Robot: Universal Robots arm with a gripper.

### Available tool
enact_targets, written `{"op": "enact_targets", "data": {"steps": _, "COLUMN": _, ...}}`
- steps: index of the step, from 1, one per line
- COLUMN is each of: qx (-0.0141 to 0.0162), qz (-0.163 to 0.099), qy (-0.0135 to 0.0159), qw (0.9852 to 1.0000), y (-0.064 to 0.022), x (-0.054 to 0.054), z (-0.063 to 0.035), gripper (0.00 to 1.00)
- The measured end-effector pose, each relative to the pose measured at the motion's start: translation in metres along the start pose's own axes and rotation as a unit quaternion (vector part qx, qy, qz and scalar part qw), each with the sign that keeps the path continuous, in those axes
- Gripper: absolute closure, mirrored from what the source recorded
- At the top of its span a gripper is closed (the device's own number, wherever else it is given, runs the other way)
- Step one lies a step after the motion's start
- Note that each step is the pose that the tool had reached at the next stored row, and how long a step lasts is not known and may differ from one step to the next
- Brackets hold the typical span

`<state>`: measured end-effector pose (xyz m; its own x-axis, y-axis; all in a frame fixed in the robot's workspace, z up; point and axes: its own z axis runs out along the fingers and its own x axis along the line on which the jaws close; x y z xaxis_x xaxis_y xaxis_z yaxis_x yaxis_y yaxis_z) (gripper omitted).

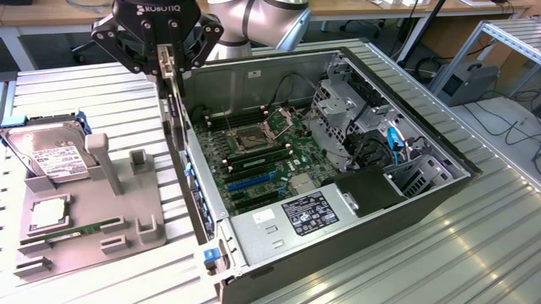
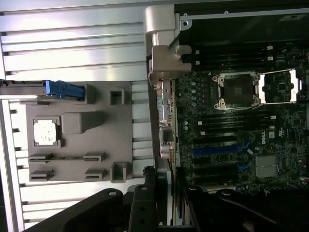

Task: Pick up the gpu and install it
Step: 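Pick up the gpu and move the gpu toward the slot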

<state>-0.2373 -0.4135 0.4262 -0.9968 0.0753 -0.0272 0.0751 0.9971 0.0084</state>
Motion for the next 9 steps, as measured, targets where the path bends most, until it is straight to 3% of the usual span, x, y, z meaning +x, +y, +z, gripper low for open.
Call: {"op": "enact_targets", "data": {"steps": 9, "qx": 0.0, "qz": 0.0, "qy": 0.0, "qw": 1.0, "y": 0.0005, "x": -0.0067, "z": 0.0002, "gripper": 0.73}}
